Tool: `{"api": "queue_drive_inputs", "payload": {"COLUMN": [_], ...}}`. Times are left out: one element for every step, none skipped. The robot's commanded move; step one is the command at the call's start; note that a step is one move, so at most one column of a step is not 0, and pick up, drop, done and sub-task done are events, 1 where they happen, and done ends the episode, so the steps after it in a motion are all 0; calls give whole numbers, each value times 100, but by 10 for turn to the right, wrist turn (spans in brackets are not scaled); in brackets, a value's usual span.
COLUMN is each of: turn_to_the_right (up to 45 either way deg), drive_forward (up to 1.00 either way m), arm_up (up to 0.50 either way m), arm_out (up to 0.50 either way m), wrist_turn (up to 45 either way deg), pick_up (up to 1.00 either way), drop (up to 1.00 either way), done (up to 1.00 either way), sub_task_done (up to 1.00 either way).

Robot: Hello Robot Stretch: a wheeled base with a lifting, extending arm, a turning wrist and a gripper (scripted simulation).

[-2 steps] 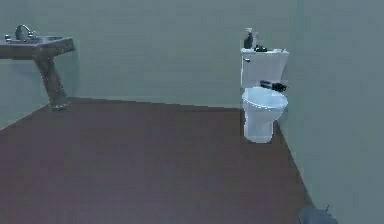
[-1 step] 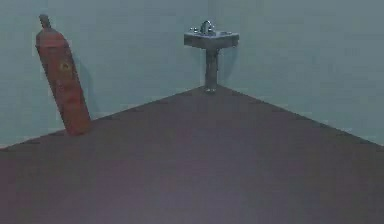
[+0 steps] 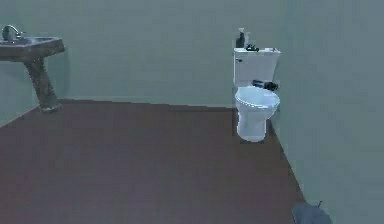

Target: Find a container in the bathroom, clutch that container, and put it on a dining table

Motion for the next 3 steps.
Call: {"api": "queue_drive_inputs", "payload": {"turn_to_the_right": [360,0,-450], "drive_forward": [0,45,0], "arm_up": [0,0,0], "arm_out": [0,0,0], "wrist_turn": [0,0,0], "pick_up": [0,0,0], "drop": [0,0,0], "done": [0,0,0], "sub_task_done": [0,0,0]}}
